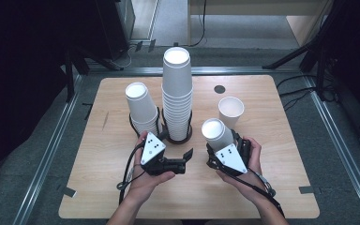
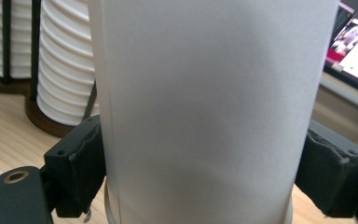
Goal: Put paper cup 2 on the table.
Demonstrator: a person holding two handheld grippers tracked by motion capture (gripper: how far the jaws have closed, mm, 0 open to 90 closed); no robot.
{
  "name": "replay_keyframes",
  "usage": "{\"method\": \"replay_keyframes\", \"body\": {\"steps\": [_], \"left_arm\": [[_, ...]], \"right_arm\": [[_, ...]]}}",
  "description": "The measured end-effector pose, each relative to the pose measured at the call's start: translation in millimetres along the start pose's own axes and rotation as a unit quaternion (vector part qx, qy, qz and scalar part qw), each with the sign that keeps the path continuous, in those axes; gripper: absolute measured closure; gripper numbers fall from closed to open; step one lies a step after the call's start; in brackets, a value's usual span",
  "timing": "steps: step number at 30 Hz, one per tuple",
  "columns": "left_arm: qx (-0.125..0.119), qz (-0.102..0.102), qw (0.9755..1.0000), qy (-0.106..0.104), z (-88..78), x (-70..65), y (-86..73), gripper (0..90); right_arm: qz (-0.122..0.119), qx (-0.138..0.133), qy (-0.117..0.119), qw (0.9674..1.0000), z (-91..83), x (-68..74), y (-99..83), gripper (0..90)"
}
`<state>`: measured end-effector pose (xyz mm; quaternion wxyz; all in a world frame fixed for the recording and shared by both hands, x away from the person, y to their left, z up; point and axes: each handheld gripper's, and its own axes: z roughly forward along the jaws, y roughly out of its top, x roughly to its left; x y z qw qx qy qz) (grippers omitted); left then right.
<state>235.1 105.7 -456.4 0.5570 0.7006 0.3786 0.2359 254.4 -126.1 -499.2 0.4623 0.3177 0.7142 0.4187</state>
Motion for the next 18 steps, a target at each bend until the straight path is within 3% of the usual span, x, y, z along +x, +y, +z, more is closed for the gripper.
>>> {"method": "replay_keyframes", "body": {"steps": [2, 6, 11, 13, 15, 16, 18], "left_arm": [[0.002, 0.000, 1.0000, -0.004, 0.3, -1.3, 0.1, 0.2], [0.002, -0.003, 0.9999, -0.014, 1.0, -2.1, 0.7, 0.2], [0.011, 0.001, 0.9996, -0.027, 2.8, -5.1, 0.1, 0.2], [0.016, 0.003, 0.9990, -0.043, 3.5, -5.3, -0.6, 0.2], [0.023, 0.004, 0.9981, -0.057, 4.5, -5.4, -1.6, 0.2], [0.025, 0.003, 0.9980, -0.058, 5.2, -5.7, -1.9, 0.2], [0.033, 0.003, 0.9973, -0.065, 6.3, -5.7, -2.3, 0.2]], "right_arm": [[-0.016, -0.002, 0.000, 0.9999, 0.2, 2.0, -0.5, 13.3], [-0.075, -0.009, -0.014, 0.9971, -0.4, 9.9, -2.1, 13.4], [-0.110, -0.015, -0.023, 0.9935, -1.4, 16.8, -3.6, 13.6], [-0.129, -0.019, -0.026, 0.9911, -1.9, 18.1, -4.3, 13.6], [-0.155, -0.025, -0.030, 0.9871, -1.9, 19.2, -5.7, 13.7], [-0.175, -0.028, -0.034, 0.9835, -1.8, 20.0, -7.2, 13.7], [-0.192, -0.031, -0.037, 0.9803, -1.9, 21.3, -9.2, 13.6]]}}
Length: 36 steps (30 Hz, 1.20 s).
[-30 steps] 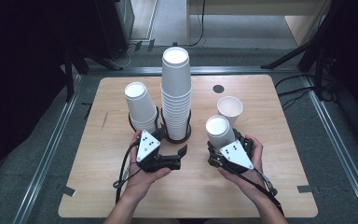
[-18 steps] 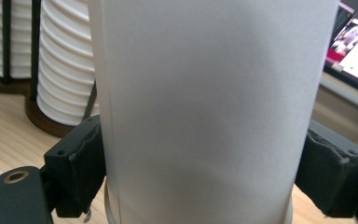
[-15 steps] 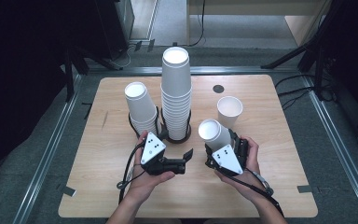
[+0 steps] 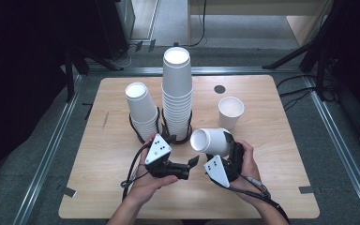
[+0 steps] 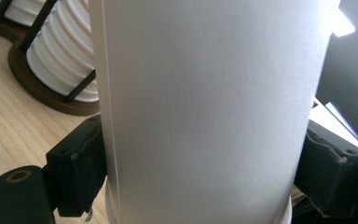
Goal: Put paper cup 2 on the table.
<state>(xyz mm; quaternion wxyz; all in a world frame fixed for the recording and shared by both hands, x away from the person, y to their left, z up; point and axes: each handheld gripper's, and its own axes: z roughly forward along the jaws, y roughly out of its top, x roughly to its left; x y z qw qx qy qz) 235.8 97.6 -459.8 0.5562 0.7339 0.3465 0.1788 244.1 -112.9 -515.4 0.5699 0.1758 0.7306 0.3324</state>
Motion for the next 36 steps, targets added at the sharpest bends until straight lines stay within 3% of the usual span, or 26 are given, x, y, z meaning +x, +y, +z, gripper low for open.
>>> {"method": "replay_keyframes", "body": {"steps": [13, 25, 36], "left_arm": [[0.013, 0.009, 0.9994, -0.031, 3.1, -5.9, 0.2, 0.6], [0.021, 0.003, 0.9987, -0.045, 5.5, -6.8, -0.1, 0.7], [0.036, 0.004, 0.9987, -0.036, 8.7, -8.4, -1.6, 2.7]], "right_arm": [[-0.066, -0.036, 0.006, 0.9972, -4.8, 6.2, -0.8, 13.5], [-0.087, -0.062, 0.034, 0.9937, -10.4, 14.2, 2.5, 13.3], [-0.101, -0.065, 0.044, 0.9917, -13.0, 18.8, 4.4, 13.1]]}}
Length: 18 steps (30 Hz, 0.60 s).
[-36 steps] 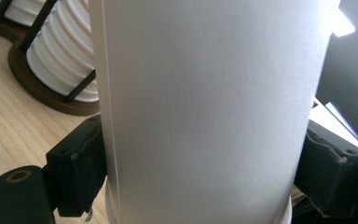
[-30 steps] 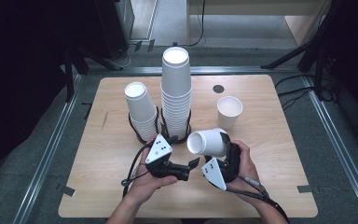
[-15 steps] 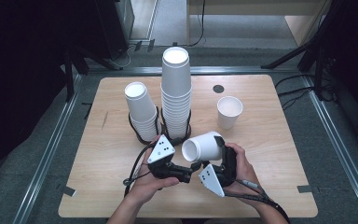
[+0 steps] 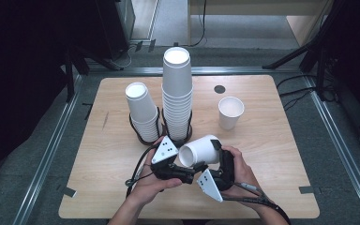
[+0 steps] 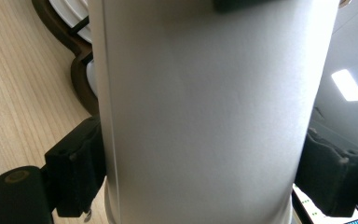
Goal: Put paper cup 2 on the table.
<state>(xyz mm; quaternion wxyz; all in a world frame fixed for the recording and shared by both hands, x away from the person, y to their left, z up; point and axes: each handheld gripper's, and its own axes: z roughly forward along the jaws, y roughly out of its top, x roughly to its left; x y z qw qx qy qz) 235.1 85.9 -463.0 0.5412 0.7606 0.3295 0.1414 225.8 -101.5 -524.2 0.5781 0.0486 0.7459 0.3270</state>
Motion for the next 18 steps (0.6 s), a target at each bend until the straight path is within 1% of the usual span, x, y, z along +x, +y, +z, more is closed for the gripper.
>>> {"method": "replay_keyframes", "body": {"steps": [2, 3, 5, 9, 11, 12, 14, 15, 18], "left_arm": [[0.004, 0.002, 1.0000, 0.008, 0.8, -0.9, -0.2, 3.6], [0.006, 0.001, 1.0000, 0.004, 1.2, -1.2, -0.3, 4.1], [0.009, -0.003, 0.9999, 0.005, 1.7, -1.3, -0.1, 4.1], [0.010, -0.013, 0.9999, 0.002, 2.1, -0.9, -0.2, 5.4], [0.010, -0.017, 0.9998, 0.005, 1.7, -0.1, -0.1, 5.5], [0.009, -0.017, 0.9998, 0.002, 1.3, 0.4, 0.0, 6.1], [0.008, -0.016, 0.9998, 0.004, 1.1, 0.0, 0.1, 6.9], [0.008, -0.015, 0.9999, 0.001, 1.1, -0.6, 0.1, 8.6], [0.012, -0.014, 0.9998, 0.008, 2.6, -2.1, -0.2, 9.2]], "right_arm": [[0.000, 0.000, -0.001, 1.0000, 0.0, -0.1, 0.1, 13.1], [0.000, -0.001, 0.000, 1.0000, -0.2, -0.1, 0.2, 13.1], [0.001, -0.002, 0.002, 1.0000, -0.5, 0.8, 0.7, 13.1], [-0.010, -0.006, 0.004, 0.9999, -1.2, 1.3, 2.0, 13.0], [-0.011, -0.006, 0.004, 0.9999, -1.6, 1.3, 2.4, 13.0], [-0.011, -0.006, 0.004, 0.9999, -1.7, 1.4, 2.6, 13.0], [-0.011, -0.007, 0.004, 0.9999, -2.1, 1.5, 3.1, 13.0], [-0.010, -0.008, 0.004, 0.9999, -2.1, 1.7, 3.2, 13.0], [-0.011, -0.008, 0.005, 0.9999, -2.1, 1.8, 3.4, 13.0]]}}
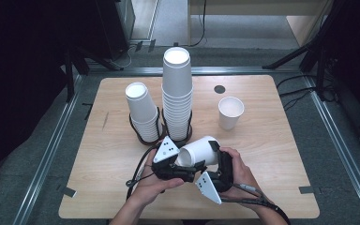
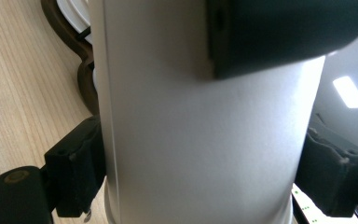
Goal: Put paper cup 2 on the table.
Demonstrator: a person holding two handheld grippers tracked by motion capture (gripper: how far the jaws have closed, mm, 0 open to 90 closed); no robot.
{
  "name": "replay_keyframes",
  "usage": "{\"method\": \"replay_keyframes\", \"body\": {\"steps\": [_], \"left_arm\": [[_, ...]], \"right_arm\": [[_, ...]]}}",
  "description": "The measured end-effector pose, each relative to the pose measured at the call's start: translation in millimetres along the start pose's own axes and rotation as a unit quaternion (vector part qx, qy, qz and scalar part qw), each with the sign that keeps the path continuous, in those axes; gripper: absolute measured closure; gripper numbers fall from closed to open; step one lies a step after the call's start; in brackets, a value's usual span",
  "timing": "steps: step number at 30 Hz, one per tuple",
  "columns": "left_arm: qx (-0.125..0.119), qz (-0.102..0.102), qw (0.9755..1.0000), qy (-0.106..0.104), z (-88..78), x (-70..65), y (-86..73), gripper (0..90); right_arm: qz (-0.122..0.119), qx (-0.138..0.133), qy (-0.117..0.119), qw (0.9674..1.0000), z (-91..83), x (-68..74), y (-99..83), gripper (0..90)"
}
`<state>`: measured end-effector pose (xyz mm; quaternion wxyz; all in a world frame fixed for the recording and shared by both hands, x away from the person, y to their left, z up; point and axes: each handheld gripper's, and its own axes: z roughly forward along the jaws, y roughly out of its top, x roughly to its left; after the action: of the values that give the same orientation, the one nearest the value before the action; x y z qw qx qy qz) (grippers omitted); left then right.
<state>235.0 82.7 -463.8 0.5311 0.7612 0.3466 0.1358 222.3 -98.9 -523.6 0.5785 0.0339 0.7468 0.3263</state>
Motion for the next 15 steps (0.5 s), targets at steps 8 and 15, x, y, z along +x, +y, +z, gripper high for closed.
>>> {"method": "replay_keyframes", "body": {"steps": [8, 15], "left_arm": [[0.007, 0.000, 0.9999, 0.014, 1.5, -1.4, -0.3, 14.0], [0.002, 0.000, 1.0000, 0.006, 0.0, -2.8, 0.4, 18.1]], "right_arm": [[-0.003, 0.000, 0.002, 1.0000, -0.3, -0.4, -0.5, 12.9], [-0.005, 0.001, 0.000, 1.0000, 0.1, -0.8, -1.1, 12.5]]}}
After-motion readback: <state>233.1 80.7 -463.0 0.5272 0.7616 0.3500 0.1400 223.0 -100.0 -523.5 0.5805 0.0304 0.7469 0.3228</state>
